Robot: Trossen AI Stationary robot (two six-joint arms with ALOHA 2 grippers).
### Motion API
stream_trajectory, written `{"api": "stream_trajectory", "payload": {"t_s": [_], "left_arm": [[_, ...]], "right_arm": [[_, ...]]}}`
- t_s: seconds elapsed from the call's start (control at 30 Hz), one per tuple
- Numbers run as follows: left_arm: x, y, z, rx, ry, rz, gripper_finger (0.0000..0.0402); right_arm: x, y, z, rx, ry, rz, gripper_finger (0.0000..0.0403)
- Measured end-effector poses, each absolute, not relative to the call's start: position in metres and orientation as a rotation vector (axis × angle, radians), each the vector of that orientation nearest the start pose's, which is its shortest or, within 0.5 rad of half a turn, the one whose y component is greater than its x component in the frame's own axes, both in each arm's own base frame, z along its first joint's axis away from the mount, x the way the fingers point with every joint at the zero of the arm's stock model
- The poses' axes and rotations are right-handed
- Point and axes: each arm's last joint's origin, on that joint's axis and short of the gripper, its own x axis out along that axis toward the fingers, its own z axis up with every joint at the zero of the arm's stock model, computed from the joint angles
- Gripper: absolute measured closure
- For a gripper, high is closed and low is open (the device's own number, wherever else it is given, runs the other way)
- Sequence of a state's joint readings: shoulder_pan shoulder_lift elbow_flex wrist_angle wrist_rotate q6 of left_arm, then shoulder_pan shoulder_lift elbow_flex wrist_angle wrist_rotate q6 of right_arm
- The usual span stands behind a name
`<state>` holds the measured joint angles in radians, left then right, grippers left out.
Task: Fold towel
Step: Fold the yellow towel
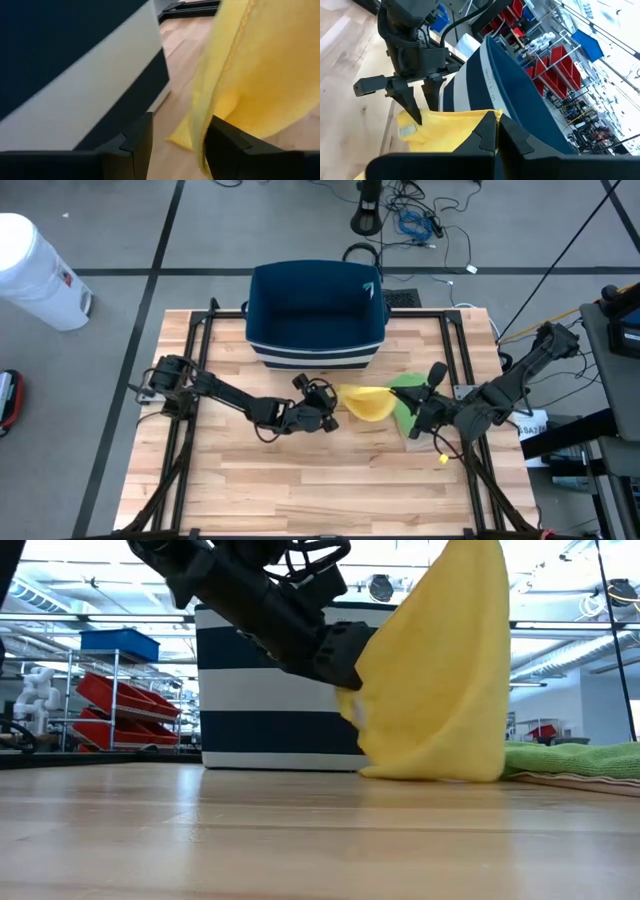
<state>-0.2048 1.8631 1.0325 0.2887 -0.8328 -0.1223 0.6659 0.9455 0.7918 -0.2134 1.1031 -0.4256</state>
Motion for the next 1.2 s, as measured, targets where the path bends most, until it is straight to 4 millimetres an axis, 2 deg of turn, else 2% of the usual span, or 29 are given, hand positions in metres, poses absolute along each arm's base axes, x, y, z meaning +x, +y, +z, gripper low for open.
{"api": "stream_trajectory", "payload": {"t_s": [0.17,0.33,0.47,1.07,1.2], "left_arm": [[0.373,-0.054,0.182,0.166,0.430,0.655,0.0271],[0.372,-0.056,0.184,0.199,0.446,0.621,0.0305],[0.371,-0.056,0.181,0.194,0.485,0.572,0.0309],[0.364,-0.058,0.172,0.193,0.582,0.574,0.0312],[0.363,-0.065,0.172,0.271,0.593,0.560,0.0345]], "right_arm": [[0.165,0.097,0.312,-0.699,0.319,-0.376,0.0403],[0.165,0.097,0.312,-0.699,0.320,-0.374,0.0403],[0.165,0.097,0.312,-0.699,0.319,-0.372,0.0403],[0.165,0.097,0.311,-0.688,0.324,-0.373,0.0403],[0.164,0.097,0.309,-0.675,0.336,-0.352,0.0403]]}}
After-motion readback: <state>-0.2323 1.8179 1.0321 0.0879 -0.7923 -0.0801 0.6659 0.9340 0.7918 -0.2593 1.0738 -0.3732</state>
